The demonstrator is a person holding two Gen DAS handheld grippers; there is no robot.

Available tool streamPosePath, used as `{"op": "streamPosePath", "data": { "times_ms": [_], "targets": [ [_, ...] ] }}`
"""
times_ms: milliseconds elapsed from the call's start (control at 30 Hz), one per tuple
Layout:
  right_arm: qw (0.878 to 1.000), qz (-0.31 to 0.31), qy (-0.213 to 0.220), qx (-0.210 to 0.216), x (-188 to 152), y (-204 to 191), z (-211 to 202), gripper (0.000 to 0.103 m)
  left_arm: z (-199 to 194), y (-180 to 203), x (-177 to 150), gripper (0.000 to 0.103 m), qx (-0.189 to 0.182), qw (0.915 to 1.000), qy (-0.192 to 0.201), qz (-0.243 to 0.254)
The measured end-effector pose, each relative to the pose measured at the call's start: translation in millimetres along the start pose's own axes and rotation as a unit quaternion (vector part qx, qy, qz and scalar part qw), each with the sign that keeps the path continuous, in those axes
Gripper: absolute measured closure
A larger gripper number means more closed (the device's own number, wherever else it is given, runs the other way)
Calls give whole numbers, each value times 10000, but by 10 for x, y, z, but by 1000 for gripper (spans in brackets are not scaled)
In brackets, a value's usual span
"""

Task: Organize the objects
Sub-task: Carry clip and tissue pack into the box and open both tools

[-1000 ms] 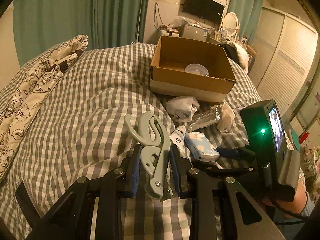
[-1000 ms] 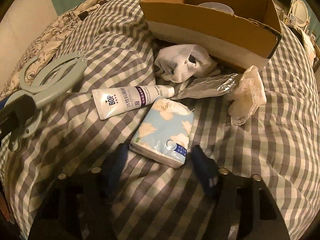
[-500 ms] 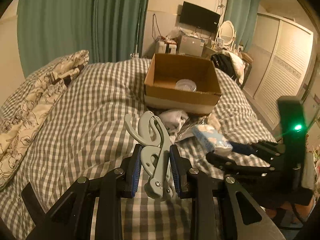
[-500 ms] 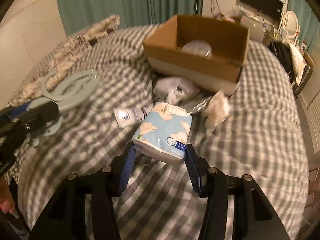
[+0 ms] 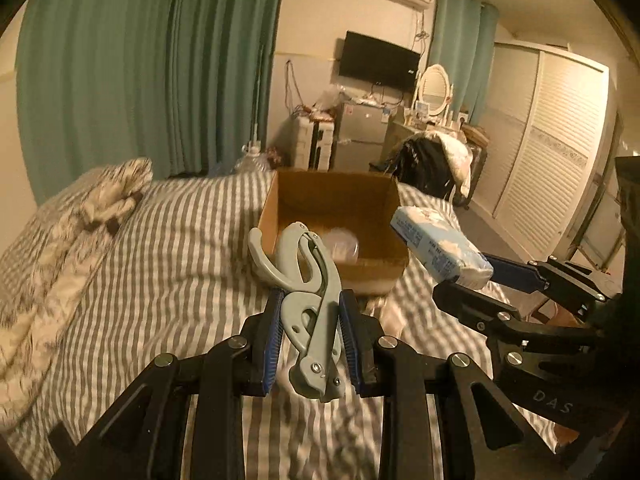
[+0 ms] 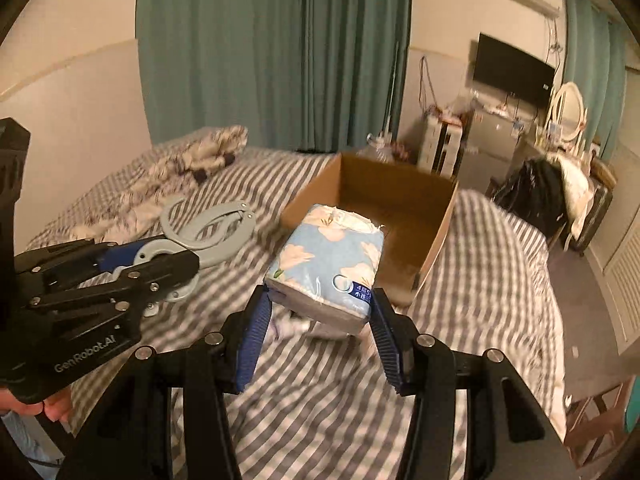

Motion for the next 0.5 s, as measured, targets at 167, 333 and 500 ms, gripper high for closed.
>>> {"op": "streamPosePath", "data": {
  "times_ms": [167, 333, 500],
  "targets": [
    [9994, 3, 347, -82, 380, 193, 9, 53, 211, 68, 381, 76, -7, 9999, 95, 70],
    [9972, 16, 744, -74, 887, 423, 76, 54, 532, 182, 749, 76, -63, 9994, 249, 223],
    [9960, 21, 862, -223, 1225, 632, 363, 54, 1002, 252, 980, 76, -14, 9992, 237, 336]
  ]
}}
Point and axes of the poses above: each gripper's, at about its wrist camera, not at the fingertips, and z roughly the way its jaws point, y to its right, x to its top, the point moved 2 cm from there along z, roughly the way its jaws point, and after that the axes turned 2 degrees about x, right-handed, at the moved point
